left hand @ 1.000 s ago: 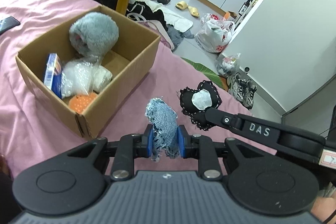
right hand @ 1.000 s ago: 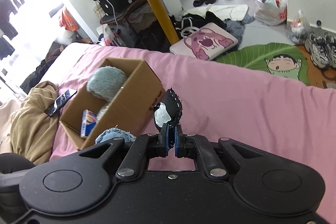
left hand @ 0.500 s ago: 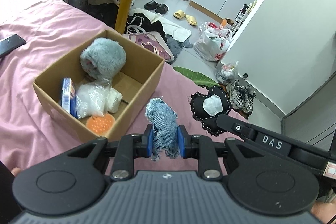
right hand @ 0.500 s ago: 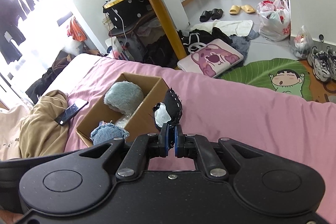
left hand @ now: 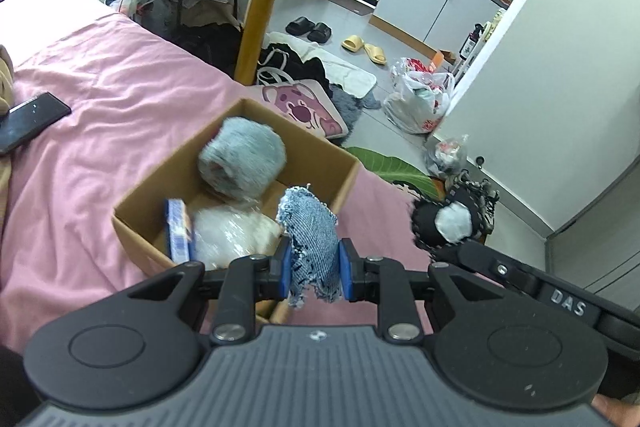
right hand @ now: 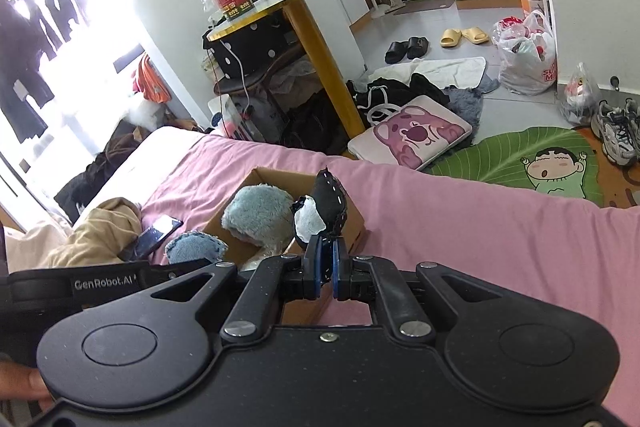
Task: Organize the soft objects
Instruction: 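Carry denim patch with left tool while right tool carries black-white patch to box, then lower both patches into the box and open both grippers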
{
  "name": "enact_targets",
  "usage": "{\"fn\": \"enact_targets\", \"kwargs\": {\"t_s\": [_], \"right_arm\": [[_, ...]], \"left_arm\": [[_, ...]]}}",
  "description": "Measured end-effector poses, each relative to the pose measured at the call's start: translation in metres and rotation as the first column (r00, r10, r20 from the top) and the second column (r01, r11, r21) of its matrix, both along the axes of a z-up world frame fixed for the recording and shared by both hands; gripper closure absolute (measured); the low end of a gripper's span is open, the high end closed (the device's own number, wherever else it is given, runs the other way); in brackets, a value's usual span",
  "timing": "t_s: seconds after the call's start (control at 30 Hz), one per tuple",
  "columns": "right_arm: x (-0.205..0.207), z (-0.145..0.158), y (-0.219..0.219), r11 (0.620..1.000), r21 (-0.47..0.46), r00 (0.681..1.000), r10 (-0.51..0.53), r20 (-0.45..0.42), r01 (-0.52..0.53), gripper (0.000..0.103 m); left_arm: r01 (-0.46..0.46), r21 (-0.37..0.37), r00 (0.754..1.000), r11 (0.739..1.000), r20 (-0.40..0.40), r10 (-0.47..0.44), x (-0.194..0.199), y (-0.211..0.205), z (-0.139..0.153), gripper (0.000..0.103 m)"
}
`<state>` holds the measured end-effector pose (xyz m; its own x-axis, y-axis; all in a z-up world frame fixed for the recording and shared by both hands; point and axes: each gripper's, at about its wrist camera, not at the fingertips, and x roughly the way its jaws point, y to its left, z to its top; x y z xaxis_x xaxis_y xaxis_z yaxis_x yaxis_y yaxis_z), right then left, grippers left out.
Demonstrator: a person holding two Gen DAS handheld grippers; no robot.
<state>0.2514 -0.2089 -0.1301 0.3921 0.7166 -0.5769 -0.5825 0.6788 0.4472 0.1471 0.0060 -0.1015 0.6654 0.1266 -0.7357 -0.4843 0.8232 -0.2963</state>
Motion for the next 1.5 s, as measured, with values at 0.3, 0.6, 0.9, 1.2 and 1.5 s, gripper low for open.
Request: {"fn": "enact_targets", "kwargs": {"t_s": [0.3, 0.6, 0.9, 1.2, 1.5], "right_arm": [[-0.002, -0.004, 0.008, 1.0, 0.006, 1.0, -0.014, 0.0, 0.014, 0.098], [0.001, -0.007, 0.011, 1.0, 0.016, 1.0, -0.018, -0.006, 0.018, 0.098], [0.009, -0.016, 0.02, 0.999, 0.012, 0.999, -0.04, -0.022, 0.04, 0.098], [0.017, -0.022, 0.041, 0.999, 0.012, 0.998, -0.051, -0.028, 0.052, 0.098], [0.016, -0.021, 0.07, 0.999, 0.018, 0.999, -0.034, -0.016, 0.034, 0.093]], "left_arm": [[0.01, -0.014, 1.0, 1.0, -0.003, -0.01, 0.013, 0.032, -0.003, 0.08], [0.031, -0.036, 0.999, 0.999, -0.019, -0.032, 0.033, 0.047, -0.018, 0.08], [0.052, -0.078, 0.998, 0.996, -0.034, -0.055, 0.045, 0.054, -0.048, 0.08], [0.037, -0.133, 0.997, 0.99, -0.061, -0.045, 0.047, 0.067, -0.065, 0.075], [-0.013, -0.159, 0.999, 0.987, -0.043, 0.006, 0.039, 0.083, -0.055, 0.063]]}}
